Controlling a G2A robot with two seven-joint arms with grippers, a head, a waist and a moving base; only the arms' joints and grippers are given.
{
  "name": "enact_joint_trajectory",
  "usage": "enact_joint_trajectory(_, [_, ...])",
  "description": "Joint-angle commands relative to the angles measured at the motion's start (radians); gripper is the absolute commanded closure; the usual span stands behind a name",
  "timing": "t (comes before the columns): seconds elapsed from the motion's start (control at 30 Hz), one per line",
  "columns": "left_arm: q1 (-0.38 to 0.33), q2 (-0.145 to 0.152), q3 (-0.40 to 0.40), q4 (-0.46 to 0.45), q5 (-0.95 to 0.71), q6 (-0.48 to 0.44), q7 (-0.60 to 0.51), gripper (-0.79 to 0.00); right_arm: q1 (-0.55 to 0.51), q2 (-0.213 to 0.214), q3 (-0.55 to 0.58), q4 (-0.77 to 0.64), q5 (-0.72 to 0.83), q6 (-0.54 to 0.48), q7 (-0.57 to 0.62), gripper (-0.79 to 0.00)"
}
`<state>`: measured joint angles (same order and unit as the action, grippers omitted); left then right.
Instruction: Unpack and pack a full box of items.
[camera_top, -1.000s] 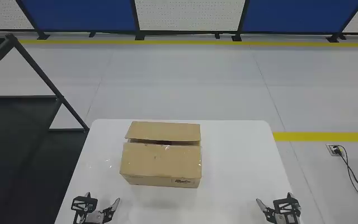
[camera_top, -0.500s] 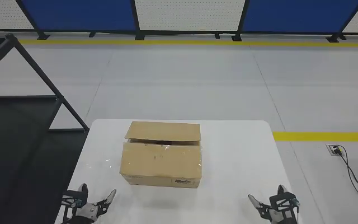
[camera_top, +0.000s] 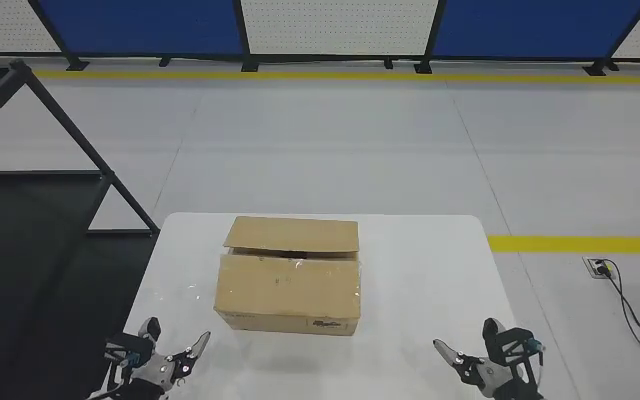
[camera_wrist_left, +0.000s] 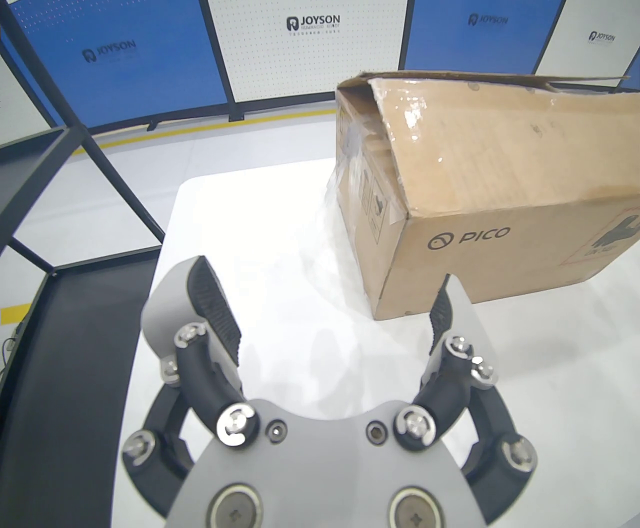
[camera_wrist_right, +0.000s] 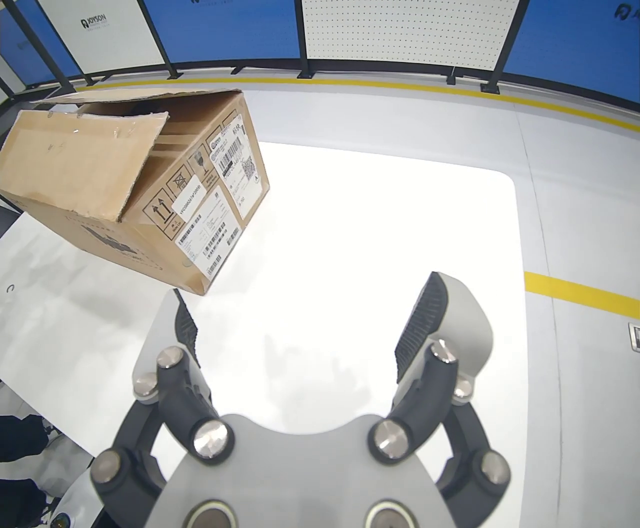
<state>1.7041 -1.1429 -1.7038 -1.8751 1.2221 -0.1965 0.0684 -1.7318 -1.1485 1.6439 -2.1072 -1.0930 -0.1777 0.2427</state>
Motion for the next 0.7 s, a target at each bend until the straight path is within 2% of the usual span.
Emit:
enact_joint_trajectory(0.0, [-0.001,-0.001,0.001,0.005,-0.009,0.004,-0.008,-0.785,0.000,0.000,0.000,0.000,0.000,0.000,0.000,-0.785])
enact_joint_trajectory(0.07, [-0.025,-0.004,0.008,0.004,-0.091,0.010,-0.075,-0.785,0.006,-0.001,-0.004,0.003,0.018,-0.001,-0.007,-0.785])
enact_joint_trajectory(0.23, [-0.098,0.000,-0.021,0.022,-0.333,-0.080,-0.264,-0.785,0.063,-0.006,-0.042,-0.005,0.082,0.009,-0.001,-0.785])
enact_joint_trajectory(0.4, [-0.159,0.009,-0.036,0.047,-0.491,-0.155,-0.453,-0.785,0.128,-0.012,-0.074,-0.021,0.213,-0.015,0.010,-0.785])
enact_joint_trajectory(0.57, [-0.223,0.020,-0.047,0.092,-0.724,-0.208,-0.656,-0.785,0.186,-0.013,-0.082,-0.014,0.306,-0.023,0.068,-0.785])
enact_joint_trajectory(0.67, [-0.241,0.026,-0.068,0.090,-0.734,-0.219,-0.697,-0.785,0.186,-0.013,-0.082,-0.014,0.306,-0.023,0.068,-0.785])
